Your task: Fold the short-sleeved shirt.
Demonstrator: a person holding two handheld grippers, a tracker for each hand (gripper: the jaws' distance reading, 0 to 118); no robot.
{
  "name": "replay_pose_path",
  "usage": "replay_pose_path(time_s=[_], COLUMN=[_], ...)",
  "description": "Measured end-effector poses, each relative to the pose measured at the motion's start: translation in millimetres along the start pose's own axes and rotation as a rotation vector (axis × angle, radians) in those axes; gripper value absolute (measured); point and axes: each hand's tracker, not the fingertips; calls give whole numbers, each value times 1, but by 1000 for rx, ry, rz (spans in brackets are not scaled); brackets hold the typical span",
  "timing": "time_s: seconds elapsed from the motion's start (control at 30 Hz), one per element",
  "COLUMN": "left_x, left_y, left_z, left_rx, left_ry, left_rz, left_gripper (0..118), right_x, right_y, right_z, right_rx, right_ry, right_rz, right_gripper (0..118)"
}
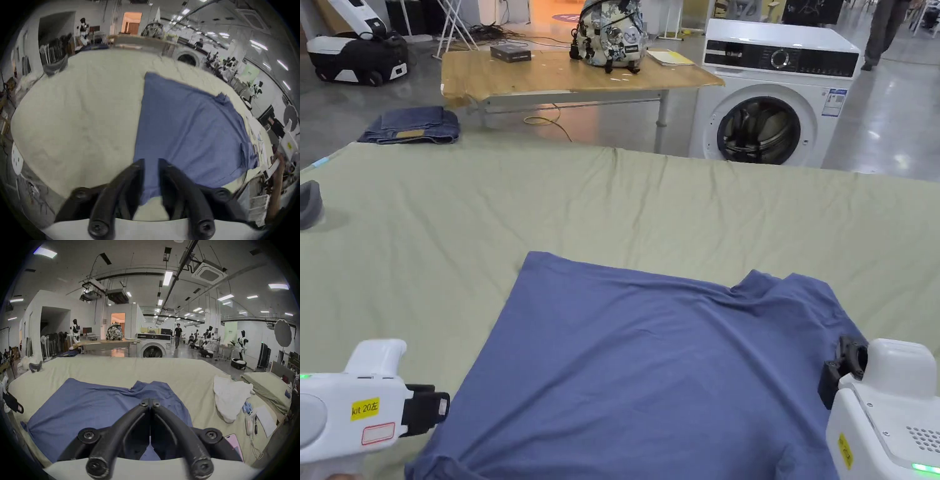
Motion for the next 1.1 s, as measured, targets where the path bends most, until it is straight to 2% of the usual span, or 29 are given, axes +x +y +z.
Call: replay_pose_path(time_s=[0.03, 0.1, 0.23, 0.33, 0.47, 0.57, 0.63, 0.67, 0.73, 0.8, 0.9, 0.97, 1.1], left_x=[-9, -21, -31, -26, 1, 12, 15, 17, 20, 23, 20, 9, 3], left_y=[-1, -9, -21, -31, -39, -45, -45, -45, -44, -43, -42, -40, -36], left_z=[0, -8, -28, -45, -40, -42, -42, -42, -39, -39, -35, -32, -19], left_rx=[-18, -53, -80, -188, -171, -174, -169, -171, -174, -182, -185, -169, -151], left_ry=[17, 64, 117, 207, 254, 271, 263, 257, 236, 161, 172, 132, 91], left_rz=[-1, 23, 102, 36, -65, -110, -108, -113, -146, -151, -162, -117, -71], left_gripper=[31, 73, 75, 74, 74, 63, 50, 40, 3, 0, 0, 0, 0], right_x=[-1, -3, -7, -8, -8, -6, -6, -5, -4, -1, 6, 17, 47], right_y=[-2, -7, -15, -21, -26, -30, -34, -35, -38, -41, -43, -43, -41], right_z=[0, -2, -4, -4, -2, -2, -3, -3, -3, -2, 2, 6, 12], right_rx=[-6, -25, -55, -77, -95, -114, -125, -131, -141, -152, -169, -184, -304], right_ry=[2, 4, 8, 15, 13, 12, 13, 13, 14, 15, 18, 17, -1], right_rz=[2, 7, 24, 27, 37, 33, 30, 31, 31, 33, 28, 26, 22], right_gripper=[0, 0, 0, 0, 0, 0, 0, 0, 0, 0, 0, 0, 0])
